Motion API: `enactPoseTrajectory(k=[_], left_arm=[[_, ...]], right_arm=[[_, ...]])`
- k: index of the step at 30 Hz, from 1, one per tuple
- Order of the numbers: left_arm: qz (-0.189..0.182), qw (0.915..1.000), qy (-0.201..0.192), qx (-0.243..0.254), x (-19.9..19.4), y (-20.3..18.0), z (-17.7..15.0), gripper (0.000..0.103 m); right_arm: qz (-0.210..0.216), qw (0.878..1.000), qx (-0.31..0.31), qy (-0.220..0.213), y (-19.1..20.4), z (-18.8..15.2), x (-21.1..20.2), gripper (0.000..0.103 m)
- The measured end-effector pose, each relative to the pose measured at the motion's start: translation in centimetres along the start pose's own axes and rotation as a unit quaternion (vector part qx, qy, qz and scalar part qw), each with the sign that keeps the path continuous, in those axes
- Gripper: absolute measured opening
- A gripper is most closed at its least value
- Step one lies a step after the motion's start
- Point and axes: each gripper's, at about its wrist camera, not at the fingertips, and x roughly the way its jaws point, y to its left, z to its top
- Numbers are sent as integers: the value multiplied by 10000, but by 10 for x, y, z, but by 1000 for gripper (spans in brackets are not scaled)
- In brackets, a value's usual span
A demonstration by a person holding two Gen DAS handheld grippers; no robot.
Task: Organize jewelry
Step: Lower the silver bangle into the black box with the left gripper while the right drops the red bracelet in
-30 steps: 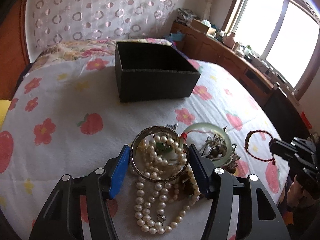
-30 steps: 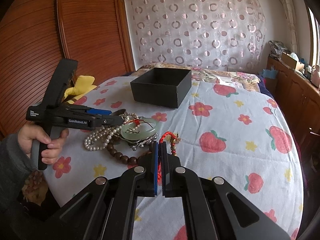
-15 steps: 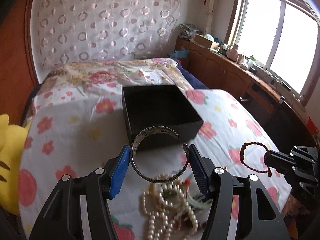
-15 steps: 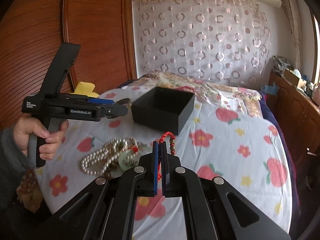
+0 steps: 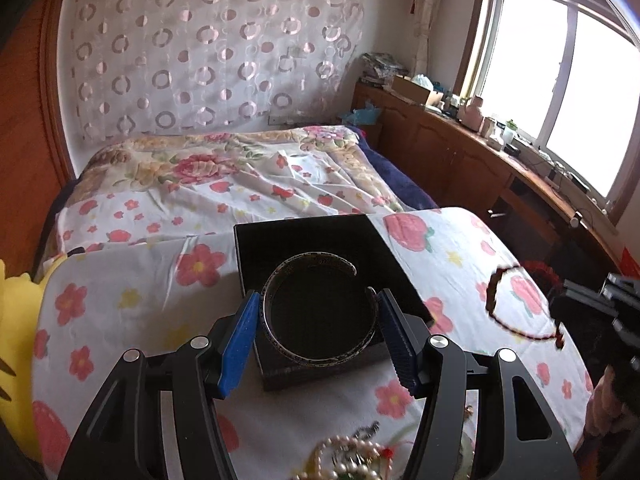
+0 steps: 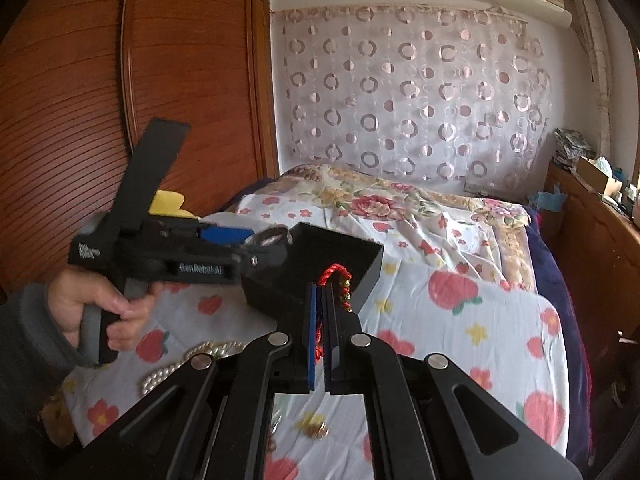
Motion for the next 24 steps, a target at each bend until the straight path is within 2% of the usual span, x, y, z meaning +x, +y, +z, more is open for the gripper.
enactPoseTrajectory(k=[5,11,15,18,24], left_arm=[[19,10000,-20,19,10,6,4,57],[17,9997,-227,-108,-2,17,5,65],[279,9989,-363,-137,-16,30,1,73],[444,9982,-361,-150,-23,40,-5,74],[538,9976,-331,-271,-35,54,-21,79]], right_arm=[[132,9999,-33,-1,-8,16,23,3],[291,9995,-109,103,-12,27,59,3],[417,9988,-85,239,-14,27,79,3],[481,9982,-84,362,-13,27,94,3],[386,9982,-32,466,-12,26,105,4]])
